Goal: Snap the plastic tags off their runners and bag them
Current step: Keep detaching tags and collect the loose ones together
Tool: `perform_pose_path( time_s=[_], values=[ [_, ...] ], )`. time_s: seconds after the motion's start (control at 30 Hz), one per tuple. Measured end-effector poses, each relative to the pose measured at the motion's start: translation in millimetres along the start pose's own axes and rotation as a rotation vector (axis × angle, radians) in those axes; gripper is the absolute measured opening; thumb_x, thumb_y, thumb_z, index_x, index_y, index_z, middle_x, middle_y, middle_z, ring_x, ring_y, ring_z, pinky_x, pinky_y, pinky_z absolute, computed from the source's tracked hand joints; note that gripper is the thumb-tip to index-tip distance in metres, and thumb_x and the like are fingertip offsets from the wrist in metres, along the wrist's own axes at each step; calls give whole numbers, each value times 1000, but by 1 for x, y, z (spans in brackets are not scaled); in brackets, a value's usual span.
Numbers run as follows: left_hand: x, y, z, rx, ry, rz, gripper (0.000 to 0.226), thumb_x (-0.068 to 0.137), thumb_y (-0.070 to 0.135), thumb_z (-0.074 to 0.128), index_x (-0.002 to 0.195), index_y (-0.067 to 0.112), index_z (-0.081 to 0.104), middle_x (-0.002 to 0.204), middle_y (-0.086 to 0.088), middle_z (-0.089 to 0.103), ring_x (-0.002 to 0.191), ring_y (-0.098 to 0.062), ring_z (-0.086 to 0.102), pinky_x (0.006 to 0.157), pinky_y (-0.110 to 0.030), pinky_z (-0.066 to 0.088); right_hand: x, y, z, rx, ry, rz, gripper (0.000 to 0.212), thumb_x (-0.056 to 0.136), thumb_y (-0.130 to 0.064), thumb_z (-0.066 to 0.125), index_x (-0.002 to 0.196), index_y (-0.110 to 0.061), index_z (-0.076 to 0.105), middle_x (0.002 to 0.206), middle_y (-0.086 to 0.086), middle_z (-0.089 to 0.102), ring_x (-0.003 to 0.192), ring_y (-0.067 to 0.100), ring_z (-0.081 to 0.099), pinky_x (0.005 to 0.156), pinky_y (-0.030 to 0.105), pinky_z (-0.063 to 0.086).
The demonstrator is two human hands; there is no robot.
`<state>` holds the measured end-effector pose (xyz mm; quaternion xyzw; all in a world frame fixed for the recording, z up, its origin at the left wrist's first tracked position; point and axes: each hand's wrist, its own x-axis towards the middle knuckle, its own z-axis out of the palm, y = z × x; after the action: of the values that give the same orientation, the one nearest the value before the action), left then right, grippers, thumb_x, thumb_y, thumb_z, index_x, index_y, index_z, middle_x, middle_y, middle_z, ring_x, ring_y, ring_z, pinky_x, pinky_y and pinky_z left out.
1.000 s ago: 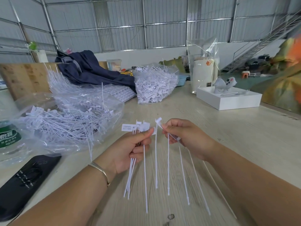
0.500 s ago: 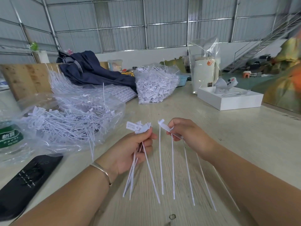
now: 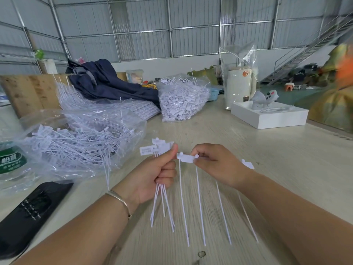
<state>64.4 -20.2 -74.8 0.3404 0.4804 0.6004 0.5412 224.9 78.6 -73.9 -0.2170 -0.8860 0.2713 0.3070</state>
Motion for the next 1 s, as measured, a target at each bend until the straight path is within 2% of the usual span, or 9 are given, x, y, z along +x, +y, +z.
perform_pose_path(
  time_s=[0.1, 0.17, 0.23, 0.37, 0.47, 0.6, 0.73, 0.87, 1.0],
  values=[
    [2, -3, -1, 2, 40, -20, 21, 64, 21, 80, 56, 23, 61, 53, 10, 23, 38, -2, 18, 32, -14, 16, 1, -3, 1, 0, -11, -41, 12, 94, -12, 58, 89, -4, 65, 75, 0, 59, 70, 9, 53, 68, 26, 42],
    [3, -4, -2, 4, 70, -30, 18, 63, 16, 79, 61, 21, 62, 51, 10, 24, 37, -2, 19, 32, -14, 14, 0, -6, 1, -3, -7, -84, 14, 95, -12, 59, 96, -2, 68, 89, 10, 65, 85, 23, 60, 81, 37, 48],
    [3, -3, -3, 10, 87, -20, 24, 64, 15, 79, 69, 20, 55, 52, 9, 24, 38, -2, 19, 32, -14, 14, 0, -8, 0, -135, 87, -232, 13, 94, -10, 61, 98, -1, 69, 93, 11, 64, 88, 25, 59, 81, 40, 47],
    [3, 0, -6, 6, 98, 8, 34, 65, 15, 78, 68, 22, 45, 53, 9, 22, 37, -3, 18, 31, -15, 15, 1, -14, -4, -427, 386, -488, 17, 89, -14, 66, 96, 1, 70, 90, 12, 64, 81, 30, 60, 72, 37, 48],
    [2, 2, -10, -30, 114, 22, 29, 66, 15, 76, 65, 21, 48, 52, 10, 21, 36, -2, 17, 31, -15, 13, 3, -14, -9, -476, 507, -474, 31, 90, -32, 61, 98, -4, 71, 91, 9, 66, 81, 28, 61, 76, 38, 46],
    [1, 4, -10, -64, 93, 39, 24, 68, 14, 75, 58, 22, 55, 51, 10, 21, 35, -2, 19, 31, -14, 13, 1, -8, -9, -348, 322, -213, 30, 91, -44, 61, 99, -17, 71, 88, -2, 69, 84, 18, 61, 87, 39, 42],
    [0, 2, -9, -40, 72, 37, 25, 67, 16, 76, 62, 23, 53, 52, 10, 20, 36, -2, 18, 31, -14, 13, 3, -3, -8, 103, 110, 9, 28, 90, -34, 65, 82, -7, 66, 74, 14, 58, 67, 16, 49, 70, 31, 40],
    [-3, 3, -10, -51, 15, 23, 27, 65, 17, 77, 55, 23, 53, 50, 11, 20, 34, -1, 18, 32, -14, 13, 1, -5, -10, 373, -14, 94, 23, 87, -28, 69, 81, -6, 67, 67, 4, 49, 63, 9, 43, 62, 16, 36],
    [-7, 4, -7, -102, -76, 5, 31, 64, 13, 81, 63, 21, 51, 47, 11, 24, 34, -1, 21, 32, -14, 15, -1, -5, -18, 494, -61, 99, 38, 73, -40, 72, 80, -2, 67, 79, 16, 56, 72, 16, 48, 74, 20, 39]
  ],
)
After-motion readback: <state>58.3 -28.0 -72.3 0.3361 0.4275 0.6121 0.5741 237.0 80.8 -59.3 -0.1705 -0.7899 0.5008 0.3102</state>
